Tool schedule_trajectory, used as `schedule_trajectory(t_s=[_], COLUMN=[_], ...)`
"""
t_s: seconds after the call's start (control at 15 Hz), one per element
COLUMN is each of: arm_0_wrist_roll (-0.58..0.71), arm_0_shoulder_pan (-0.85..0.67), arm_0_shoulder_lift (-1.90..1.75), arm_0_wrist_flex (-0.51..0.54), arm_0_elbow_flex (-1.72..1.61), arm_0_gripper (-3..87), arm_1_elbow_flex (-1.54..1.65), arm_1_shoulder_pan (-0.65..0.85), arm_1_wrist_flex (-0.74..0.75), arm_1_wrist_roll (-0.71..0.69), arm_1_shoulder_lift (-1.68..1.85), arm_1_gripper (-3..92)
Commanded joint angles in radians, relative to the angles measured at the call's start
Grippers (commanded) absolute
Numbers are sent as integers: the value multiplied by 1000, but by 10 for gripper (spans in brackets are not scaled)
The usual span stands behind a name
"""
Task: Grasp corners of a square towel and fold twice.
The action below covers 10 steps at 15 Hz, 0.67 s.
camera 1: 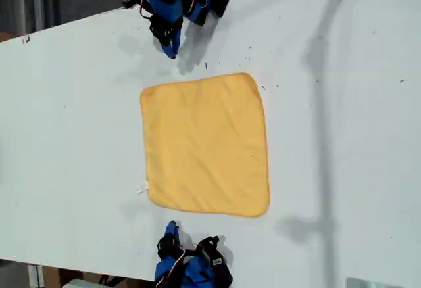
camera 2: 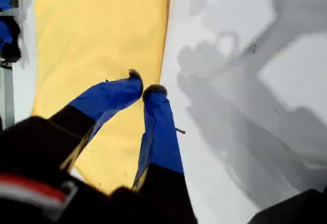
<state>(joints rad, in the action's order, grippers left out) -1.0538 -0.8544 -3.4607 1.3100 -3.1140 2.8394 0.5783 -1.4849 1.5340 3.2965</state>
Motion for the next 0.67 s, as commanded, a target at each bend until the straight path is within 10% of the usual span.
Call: schedule_trajectory(t_s=[0.0, 0.4, 0.6], arm_0_wrist_roll=[-261, -242, -272], arm_0_shoulder_pan=[107, 109, 241], arm_0_shoulder_lift=[-8, -8, 141], arm_0_wrist_flex=[20, 20, -72], arm_0_elbow_flex=[34, 34, 114], arm_0_gripper=[29, 93, 121], arm_1_elbow_flex=[32, 32, -261], arm_1_shoulder_pan=[-14, -23, -268], arm_1_wrist_flex=[92, 98, 371], arm_1_wrist_roll=[-291, -316, -491], arm_1_shoulder_lift=[-3, -3, -569], arm_1_gripper=[0, 35, 171])
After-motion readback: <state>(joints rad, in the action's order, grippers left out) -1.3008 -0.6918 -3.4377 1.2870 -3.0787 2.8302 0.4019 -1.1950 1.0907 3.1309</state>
